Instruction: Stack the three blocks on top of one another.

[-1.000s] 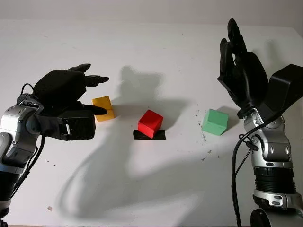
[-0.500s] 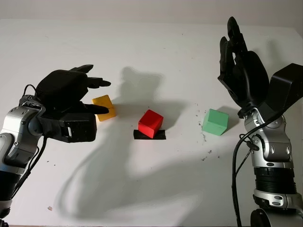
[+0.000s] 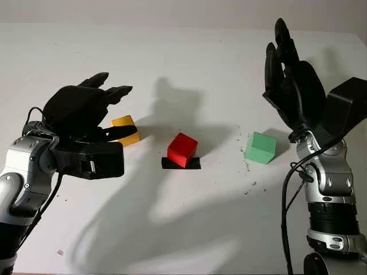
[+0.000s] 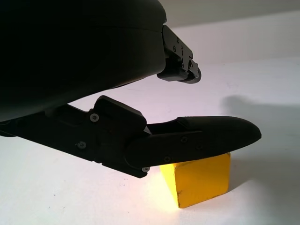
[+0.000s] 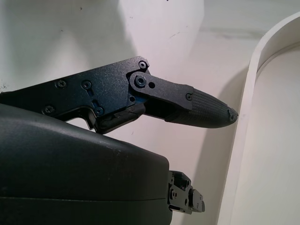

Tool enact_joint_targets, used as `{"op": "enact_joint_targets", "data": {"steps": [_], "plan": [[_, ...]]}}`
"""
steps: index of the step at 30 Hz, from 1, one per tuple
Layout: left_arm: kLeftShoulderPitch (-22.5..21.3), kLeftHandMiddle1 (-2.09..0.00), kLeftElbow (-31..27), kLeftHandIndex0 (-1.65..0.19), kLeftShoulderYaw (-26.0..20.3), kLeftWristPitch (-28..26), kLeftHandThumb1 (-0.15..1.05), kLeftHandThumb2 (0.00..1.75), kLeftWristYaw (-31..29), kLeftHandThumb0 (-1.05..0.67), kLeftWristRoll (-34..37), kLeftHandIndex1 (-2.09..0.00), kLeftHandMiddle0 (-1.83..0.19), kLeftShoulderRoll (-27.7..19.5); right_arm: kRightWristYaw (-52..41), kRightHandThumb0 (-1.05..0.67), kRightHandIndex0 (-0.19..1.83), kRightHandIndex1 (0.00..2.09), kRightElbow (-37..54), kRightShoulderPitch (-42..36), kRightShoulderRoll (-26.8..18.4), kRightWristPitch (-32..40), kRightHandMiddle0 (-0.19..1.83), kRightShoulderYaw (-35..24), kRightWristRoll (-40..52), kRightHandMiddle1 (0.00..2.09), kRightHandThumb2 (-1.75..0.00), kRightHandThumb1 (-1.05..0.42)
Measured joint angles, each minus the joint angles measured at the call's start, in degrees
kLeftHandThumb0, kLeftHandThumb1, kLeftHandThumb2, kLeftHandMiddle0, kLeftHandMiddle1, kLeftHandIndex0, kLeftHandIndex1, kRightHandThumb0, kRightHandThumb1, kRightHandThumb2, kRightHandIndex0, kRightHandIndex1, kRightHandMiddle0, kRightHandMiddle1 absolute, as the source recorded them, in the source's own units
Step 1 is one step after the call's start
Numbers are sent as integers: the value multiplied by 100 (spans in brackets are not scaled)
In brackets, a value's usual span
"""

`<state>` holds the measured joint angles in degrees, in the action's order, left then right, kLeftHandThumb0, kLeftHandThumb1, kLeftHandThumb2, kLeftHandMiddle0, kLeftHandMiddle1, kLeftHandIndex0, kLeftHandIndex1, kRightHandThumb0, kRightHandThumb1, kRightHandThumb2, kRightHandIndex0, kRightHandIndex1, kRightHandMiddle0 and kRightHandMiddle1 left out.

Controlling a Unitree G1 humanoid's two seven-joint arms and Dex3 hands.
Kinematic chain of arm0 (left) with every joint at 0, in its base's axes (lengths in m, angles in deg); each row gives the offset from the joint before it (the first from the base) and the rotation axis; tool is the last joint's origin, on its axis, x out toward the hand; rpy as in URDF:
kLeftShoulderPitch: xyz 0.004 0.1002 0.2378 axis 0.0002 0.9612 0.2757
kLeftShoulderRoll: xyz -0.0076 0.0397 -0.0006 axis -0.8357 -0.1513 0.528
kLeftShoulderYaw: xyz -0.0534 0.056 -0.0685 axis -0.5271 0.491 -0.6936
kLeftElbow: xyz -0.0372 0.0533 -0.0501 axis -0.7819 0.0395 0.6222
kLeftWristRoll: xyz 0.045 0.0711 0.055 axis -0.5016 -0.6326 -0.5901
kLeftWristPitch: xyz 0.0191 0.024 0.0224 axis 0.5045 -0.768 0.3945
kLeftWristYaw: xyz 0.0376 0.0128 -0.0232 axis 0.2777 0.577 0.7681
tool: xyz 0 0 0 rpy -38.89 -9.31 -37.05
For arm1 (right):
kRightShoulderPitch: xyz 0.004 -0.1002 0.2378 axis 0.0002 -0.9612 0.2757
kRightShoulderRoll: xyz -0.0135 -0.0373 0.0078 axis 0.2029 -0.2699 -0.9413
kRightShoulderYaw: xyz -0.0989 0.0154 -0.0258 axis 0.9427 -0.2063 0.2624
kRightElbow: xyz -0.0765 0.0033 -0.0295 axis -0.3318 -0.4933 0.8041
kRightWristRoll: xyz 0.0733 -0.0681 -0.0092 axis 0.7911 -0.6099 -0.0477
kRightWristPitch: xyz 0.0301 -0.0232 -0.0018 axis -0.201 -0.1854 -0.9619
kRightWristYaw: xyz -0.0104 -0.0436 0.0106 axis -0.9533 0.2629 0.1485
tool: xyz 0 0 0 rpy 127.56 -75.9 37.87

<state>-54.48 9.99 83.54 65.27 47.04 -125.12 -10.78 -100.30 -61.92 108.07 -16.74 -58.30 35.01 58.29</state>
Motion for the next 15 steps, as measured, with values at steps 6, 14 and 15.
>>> {"op": "enact_joint_targets", "data": {"steps": [6, 14, 15], "plan": [[51, -5, -262, -20, 59, -186, 105, 48, -55, -97, -683, -6, -3, 7, -44, -67, -19, 0, 0, 0, -7, -2, -19, 4, -51, 0, -70, -105], [131, -6, -422, -26, 287, -460, 105, 23, -398, -91, -1414, -9, -6, 208, -32, -69, -19, 0, 0, 0, -6, 0, -19, 3, -52, 0, -70, -105], [131, -6, -422, -27, 291, -477, 105, 21, -398, -90, -1479, -9, -7, 244, -32, -69, -19, 0, 0, 0, -6, 0, -19, 3, -50, 0, -70, -105]]}}
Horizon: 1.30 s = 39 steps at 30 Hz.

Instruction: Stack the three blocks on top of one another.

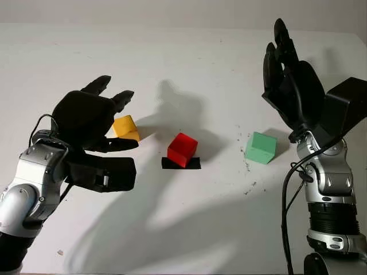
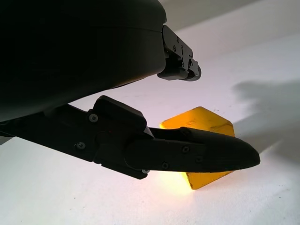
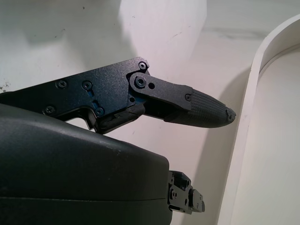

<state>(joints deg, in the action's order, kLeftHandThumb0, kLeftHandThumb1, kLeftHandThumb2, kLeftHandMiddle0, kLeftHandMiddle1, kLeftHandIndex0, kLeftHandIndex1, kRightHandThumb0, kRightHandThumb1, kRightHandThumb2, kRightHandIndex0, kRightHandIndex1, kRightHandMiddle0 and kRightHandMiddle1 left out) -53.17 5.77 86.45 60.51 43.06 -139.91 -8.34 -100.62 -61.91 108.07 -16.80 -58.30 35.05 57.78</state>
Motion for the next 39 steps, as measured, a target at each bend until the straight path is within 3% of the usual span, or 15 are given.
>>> {"op": "enact_joint_targets", "data": {"steps": [7, 9, 11, 16, 32, 39], "plan": [[0, -6, 31, -43, 60, -20, 105, 9, 2, -86, -260, -27, -13, 129, 2, -69, -19, 0, 0, 0, 1, 0, -19, -3, 41, 0, -70, -105], [0, -6, 71, -16, 89, -13, 105, 10, 35, -86, -330, -95, -15, 148, 1, -68, -19, 0, 0, 0, 0, 0, -19, -4, 45, 0, -70, -105], [0, -6, 139, 0, 121, -3, 105, 11, 171, -86, -429, -135, -19, 184, -4, -68, -19, 0, 0, 0, 0, 0, -19, -4, 57, 0, -71, -105], [1, -6, 239, 11, 163, 2, 105, 13, 463, -84, -667, -166, -24, 251, -8, -69, -19, 0, 0, 0, 0, -1, -19, -5, 76, 0, -70, -105], [9, -9, 365, -10, 221, 315, 105, 20, 858, -74, -1233, -173, -37, 215, -51, -68, -19, 0, 0, 0, -1, 0, -19, -5, 78, 0, -70, -105], [-2, -8, 383, -9, 202, 396, 105, 20, 799, -74, -1227, -171, -38, 213, -55, -67, -19, 0, 0, 24, -2, 0, -19, -5, 65, 0, -71, -105]]}}
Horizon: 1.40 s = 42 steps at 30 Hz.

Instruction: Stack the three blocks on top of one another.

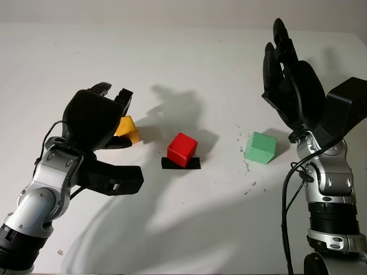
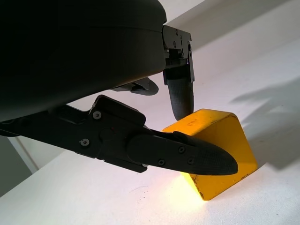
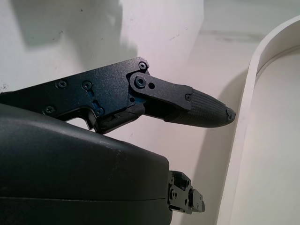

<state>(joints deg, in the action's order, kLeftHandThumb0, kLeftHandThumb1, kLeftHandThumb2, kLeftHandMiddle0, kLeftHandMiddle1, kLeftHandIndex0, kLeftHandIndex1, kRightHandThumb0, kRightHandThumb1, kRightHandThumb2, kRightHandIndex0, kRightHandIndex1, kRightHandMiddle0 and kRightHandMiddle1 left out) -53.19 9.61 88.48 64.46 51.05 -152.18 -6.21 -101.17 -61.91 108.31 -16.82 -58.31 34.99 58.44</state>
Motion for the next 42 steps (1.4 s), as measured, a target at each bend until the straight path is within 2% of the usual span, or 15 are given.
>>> {"op": "enact_joint_targets", "data": {"steps": [10, 13, 15, 19, 24, 26, 35, 39, 42], "plan": [[-45, -5, 30, -9, -85, 66, 105, 14, -175, -69, 315, -175, -35, 3, 0, -67, -19, 0, 1, 6, -9, 3, -19, 0, -7, 0, -70, -105], [-82, -5, 30, -11, -96, 57, 105, 12, -297, -66, 415, -166, -35, 4, -1, -66, -19, 0, 4, 6, -20, 15, -19, -3, 5, 0, -69, -105], [-88, -6, 29, -14, -97, 52, 105, 11, -363, -62, 434, -161, -36, 4, -4, -66, -19, 0, 6, 6, -34, 15, -19, -5, 11, 0, -70, -105], [-87, -7, 29, -19, -108, 65, 105, 12, -382, -46, 541, -167, -40, 3, -24, -65, -19, 0, 25, 5, -47, 15, -19, -15, 48, 0, -70, -105], [-80, -8, 28, -41, -119, 62, 102, 5, -352, -34, 676, -105, -47, 5, -51, -64, -19, 0, 42, 5, -82, 15, -19, -20, 62, 0, -70, -105], [-79, -8, 22, -44, -119, 59, 102, 5, -353, -33, 701, -98, -49, 5, -53, -64, -19, 0, 42, 4, -83, 15, -19, -20, 62, 0, -70, -105], [-83, -8, -65, -41, -193, 35, 105, 6, -614, -35, 835, -100, -50, 3, -51, -65, -19, 0, 41, 4, -95, 15, -19, -18, 49, 0, -68, -105], [-106, -9, -43, -31, -301, 167, 105, 11, -651, -38, 1166, -127, -51, -16, -45, -66, -19, 0, 41, 5, -95, 17, -19, -18, 51, 0, -67, -105], [-222, -8, 14, -29, -364, 357, 105, 11, -758, -39, 1537, -133, -51, -142, -44, -65, -19, 0, 41, 5, -96, 22, -19, -16, 46, 0, -68, -105]]}}
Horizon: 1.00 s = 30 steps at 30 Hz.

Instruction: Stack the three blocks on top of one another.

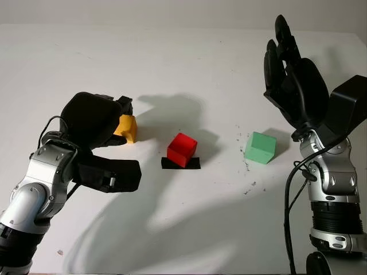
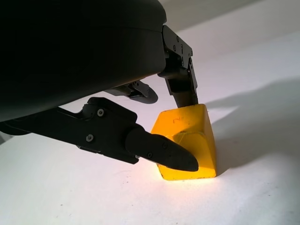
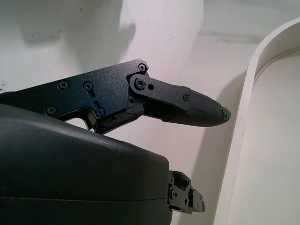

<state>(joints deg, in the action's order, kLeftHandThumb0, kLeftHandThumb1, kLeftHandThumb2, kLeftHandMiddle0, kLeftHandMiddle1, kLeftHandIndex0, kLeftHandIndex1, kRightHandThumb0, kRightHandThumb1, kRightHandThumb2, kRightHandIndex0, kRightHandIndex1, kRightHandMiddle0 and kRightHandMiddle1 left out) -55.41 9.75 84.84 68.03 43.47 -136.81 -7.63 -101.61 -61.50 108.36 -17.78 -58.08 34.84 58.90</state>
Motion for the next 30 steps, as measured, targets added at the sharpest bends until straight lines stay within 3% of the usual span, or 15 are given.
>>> {"op": "enact_joint_targets", "data": {"steps": [8, 16, 25, 30], "plan": [[-678, -5, 15, -26, -261, 298, 105, 10, -521, -36, 1059, -133, -46, -299, 0, -66, -19, 0, 15, 0, -6, 69, -19, 6, -13, 0, -66, -105], [-1341, -4, 360, -25, -470, 1031, 105, 14, -943, -39, 2401, -137, -42, -644, 43, -67, -19, 0, 122, 0, -7, 201, -19, 15, -70, 0, -65, -105], [-1848, -5, 614, -27, -374, 1427, 105, 14, -1002, -40, 2721, -134, -39, -684, 41, -66, -19, 0, 122, 0, -7, 203, -19, 22, -65, 0, -65, -105], [-2146, -5, 629, -26, -82, 1481, 105, 14, -1162, -39, 2730, -135, -38, -538, 38, -67, -19, 0, 124, -4, 3, 234, -19, 23, -17, 0, -64, -105]]}}
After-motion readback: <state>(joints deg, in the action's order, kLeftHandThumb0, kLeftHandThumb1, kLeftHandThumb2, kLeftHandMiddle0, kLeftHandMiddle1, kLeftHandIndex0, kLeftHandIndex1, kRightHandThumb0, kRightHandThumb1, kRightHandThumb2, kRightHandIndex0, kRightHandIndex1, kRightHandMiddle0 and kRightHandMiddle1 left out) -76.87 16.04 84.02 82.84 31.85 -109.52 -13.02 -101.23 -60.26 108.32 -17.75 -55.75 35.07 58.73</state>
